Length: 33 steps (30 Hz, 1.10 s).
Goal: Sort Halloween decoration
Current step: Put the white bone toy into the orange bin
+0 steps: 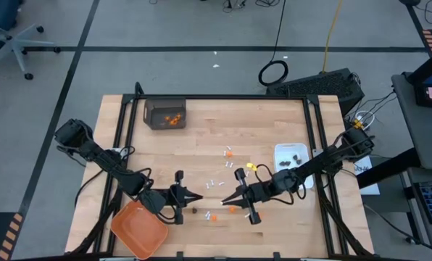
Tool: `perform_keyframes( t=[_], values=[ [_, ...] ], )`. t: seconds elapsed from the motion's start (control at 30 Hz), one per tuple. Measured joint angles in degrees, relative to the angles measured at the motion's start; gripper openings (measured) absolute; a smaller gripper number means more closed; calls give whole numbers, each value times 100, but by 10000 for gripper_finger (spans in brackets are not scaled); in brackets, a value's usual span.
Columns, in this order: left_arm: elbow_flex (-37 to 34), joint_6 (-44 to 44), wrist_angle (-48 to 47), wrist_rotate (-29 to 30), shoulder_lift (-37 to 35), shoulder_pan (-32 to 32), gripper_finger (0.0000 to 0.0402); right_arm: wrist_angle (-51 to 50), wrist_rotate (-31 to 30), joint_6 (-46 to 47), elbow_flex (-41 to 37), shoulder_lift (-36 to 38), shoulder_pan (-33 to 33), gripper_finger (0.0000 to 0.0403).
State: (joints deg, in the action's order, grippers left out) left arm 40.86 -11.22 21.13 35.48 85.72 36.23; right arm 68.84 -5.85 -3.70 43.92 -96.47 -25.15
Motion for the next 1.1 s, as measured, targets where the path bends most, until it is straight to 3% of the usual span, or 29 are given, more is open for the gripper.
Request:
perform_keyframes(
  t=[0.27, 0.4, 0.5, 0.63, 0.8, 0.9, 1.1],
  values=[
    [0, 29, 169, 281, 186, -9, 0, -5, -2, -29, 0, 0, 0, 0],
    [-4, 816, 809, 485, 266, 40, 11, -20, -23, -55, 2, 0, 6, 0],
    [-2, 1624, 1383, 397, 268, 165, 50, -37, -27, -13, 2, 0, 35, 0],
    [131, 2651, 1600, 576, 268, 317, 134, -33, -37, 123, 2, 0, 115, 0],
    [162, 2659, 1396, 1163, 268, 187, 227, -675, -332, 341, 7, 2, 265, 0],
    [164, 2455, 1241, 1078, 400, 110, 248, -1242, -530, 601, 7, 0, 340, 0],
    [157, 2513, 1079, 957, 848, -27, 247, -2062, -640, 986, 9, 0, 423, 0]
  ],
)
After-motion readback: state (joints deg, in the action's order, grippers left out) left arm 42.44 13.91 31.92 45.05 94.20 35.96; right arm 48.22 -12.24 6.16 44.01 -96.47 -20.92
